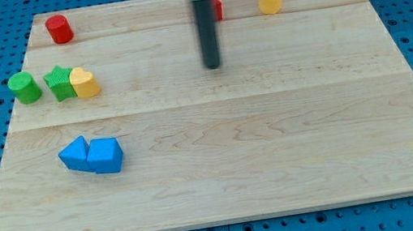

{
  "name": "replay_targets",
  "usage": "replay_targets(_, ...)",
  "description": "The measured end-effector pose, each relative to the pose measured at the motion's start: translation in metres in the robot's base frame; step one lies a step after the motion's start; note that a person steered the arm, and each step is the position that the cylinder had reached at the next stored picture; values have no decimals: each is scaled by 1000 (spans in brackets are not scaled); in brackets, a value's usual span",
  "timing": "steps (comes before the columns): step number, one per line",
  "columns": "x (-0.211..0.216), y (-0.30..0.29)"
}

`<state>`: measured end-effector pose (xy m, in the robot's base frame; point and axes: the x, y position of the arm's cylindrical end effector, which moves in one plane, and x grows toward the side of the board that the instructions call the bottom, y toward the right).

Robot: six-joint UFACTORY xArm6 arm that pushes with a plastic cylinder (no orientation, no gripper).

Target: Move the hexagon towards the center

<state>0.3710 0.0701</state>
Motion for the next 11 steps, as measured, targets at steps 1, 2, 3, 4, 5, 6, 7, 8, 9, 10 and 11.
replay_targets(1,-24,132)
replay_targets(2,-100,195)
replay_targets(3,-160,162)
replay_targets(4,-153,89)
replay_targets(5,-134,10)
replay_targets(6,-116,10)
replay_targets(7,-126,38)
replay_targets(8,-114,69)
replay_targets(9,-95,30)
replay_targets(10,-70,-29)
replay_targets(11,-66,-73)
